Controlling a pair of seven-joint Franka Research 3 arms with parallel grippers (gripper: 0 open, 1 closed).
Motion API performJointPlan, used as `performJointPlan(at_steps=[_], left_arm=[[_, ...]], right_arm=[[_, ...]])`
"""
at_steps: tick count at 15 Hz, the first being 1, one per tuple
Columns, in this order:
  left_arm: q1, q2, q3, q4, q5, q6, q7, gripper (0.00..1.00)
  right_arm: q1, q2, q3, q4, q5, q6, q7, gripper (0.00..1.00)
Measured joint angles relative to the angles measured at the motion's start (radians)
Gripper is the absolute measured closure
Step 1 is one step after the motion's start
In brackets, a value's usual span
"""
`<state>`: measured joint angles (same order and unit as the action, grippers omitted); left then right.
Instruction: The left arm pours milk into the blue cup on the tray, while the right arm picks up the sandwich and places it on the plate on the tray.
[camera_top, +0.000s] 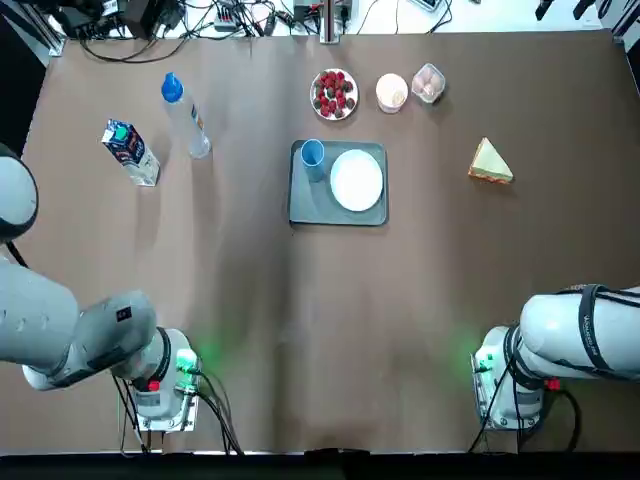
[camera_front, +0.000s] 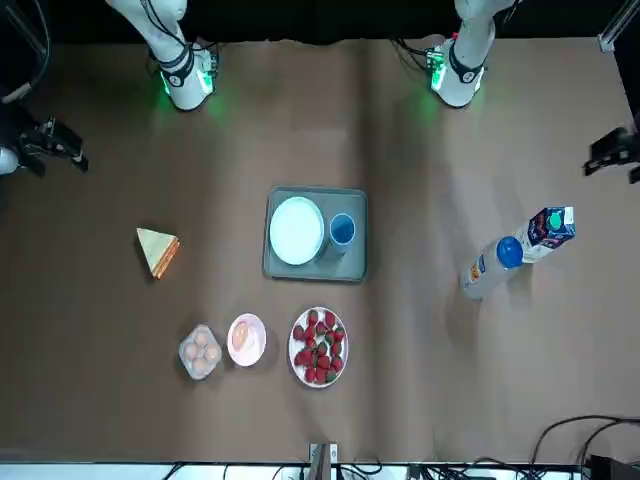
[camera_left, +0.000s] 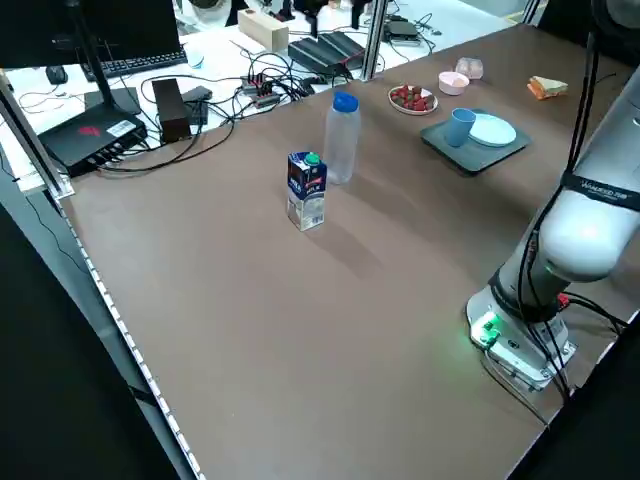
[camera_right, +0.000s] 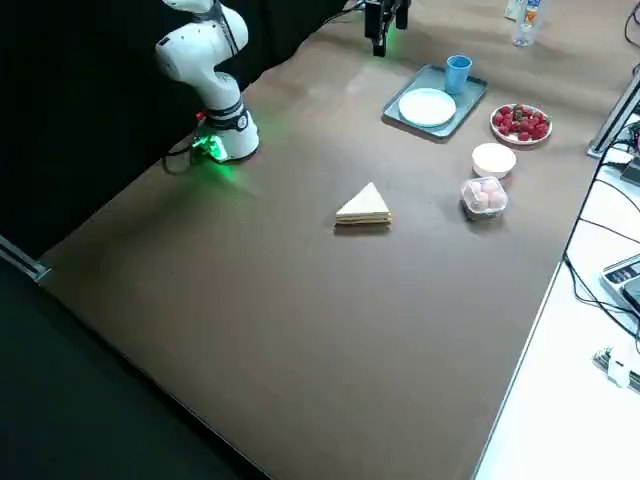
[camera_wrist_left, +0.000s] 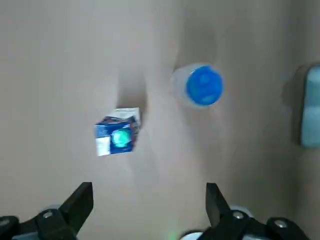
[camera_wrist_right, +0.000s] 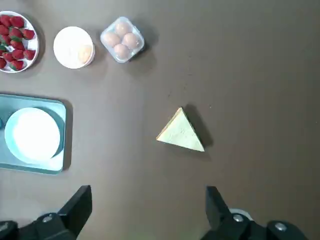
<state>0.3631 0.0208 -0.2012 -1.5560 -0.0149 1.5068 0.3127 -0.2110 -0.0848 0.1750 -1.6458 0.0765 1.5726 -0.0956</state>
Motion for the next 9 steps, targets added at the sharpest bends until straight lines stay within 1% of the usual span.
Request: performJointPlan(at_steps=[3,5,7,9], left_arm=[[0.103,0.003,0.002,0.000,-0.028,0.000,0.216,0.00],[0.167,0.016,0.002,-0.001,-0.065,0.003,0.347,0.00],[0.212,0.039,0.002,-0.002,-0.093,0.023,0.427,0.00],[0.239,0.074,0.003,-0.003,-0.104,0.052,0.480,0.00]], right_arm=[[-0.027,0.022,-0.003,-0.006,0.005,0.000,0.000,0.00],[-0.033,0.049,-0.004,-0.016,0.008,0.001,0.000,0.00],[-0.035,0.093,-0.004,-0.026,0.008,0.015,0.000,0.00],[-0.036,0.159,-0.004,-0.035,0.008,0.059,0.000,0.00]])
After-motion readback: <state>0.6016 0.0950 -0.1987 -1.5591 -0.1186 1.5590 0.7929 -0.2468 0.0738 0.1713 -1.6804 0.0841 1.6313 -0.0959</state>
